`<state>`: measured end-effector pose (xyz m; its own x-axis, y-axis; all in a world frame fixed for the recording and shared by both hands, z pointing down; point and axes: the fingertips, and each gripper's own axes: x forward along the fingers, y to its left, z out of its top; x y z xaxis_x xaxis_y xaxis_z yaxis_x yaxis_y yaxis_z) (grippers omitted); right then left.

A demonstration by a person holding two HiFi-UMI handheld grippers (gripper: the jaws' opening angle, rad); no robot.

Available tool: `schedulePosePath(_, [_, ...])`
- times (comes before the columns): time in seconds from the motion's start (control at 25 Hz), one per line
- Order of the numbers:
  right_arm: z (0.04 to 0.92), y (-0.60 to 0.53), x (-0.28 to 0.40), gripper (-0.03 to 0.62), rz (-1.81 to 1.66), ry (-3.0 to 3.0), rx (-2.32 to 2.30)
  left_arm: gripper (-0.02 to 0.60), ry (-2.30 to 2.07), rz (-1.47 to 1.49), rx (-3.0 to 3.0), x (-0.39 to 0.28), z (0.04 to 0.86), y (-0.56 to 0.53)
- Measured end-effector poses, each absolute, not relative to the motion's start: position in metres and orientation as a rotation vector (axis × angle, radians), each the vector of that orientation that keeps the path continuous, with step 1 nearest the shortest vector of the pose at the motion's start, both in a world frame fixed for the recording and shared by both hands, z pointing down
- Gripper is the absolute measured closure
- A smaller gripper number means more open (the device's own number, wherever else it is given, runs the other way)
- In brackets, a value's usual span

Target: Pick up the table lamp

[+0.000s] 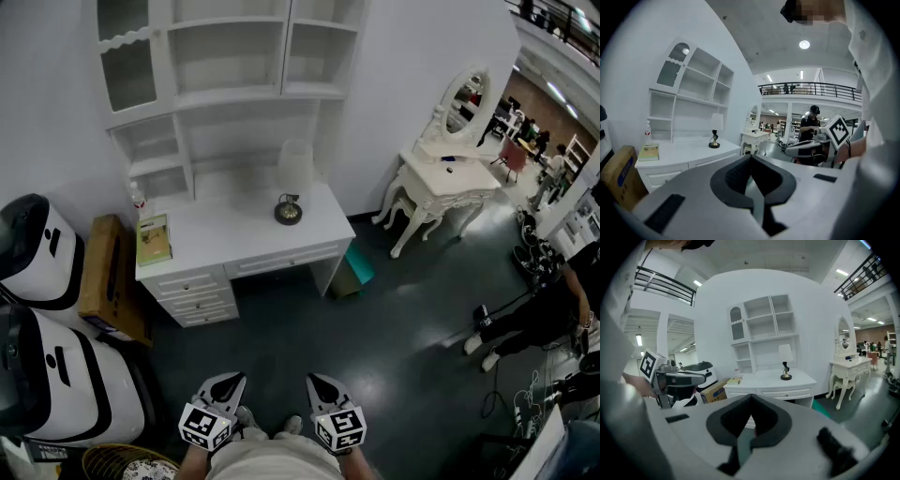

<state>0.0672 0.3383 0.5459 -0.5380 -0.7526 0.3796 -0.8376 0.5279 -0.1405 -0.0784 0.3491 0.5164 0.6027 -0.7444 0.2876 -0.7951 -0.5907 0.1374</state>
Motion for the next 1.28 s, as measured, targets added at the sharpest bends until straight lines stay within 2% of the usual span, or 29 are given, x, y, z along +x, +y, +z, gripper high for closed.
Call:
schedulePosePath(0.76, [0.551, 0.359, 0.113, 0.582, 0.494, -2.559, 1.337, 0.572, -1.287, 0.322, 2.530, -0.028, 0.522, 0.380])
schedulePosePath(1.04, [0.575, 0.341, 0.092, 0.580, 0.450, -2.521, 1.192, 0.572, -1.276, 0.330, 2.508, -0.041, 0.537, 0.351])
schedulePosePath(1.28, [0.572, 0.297, 0.087, 0.580, 0.431, -2.452, 1.250, 0.572, -1.207, 0.293, 2.569, -0.042, 0.536, 0.293])
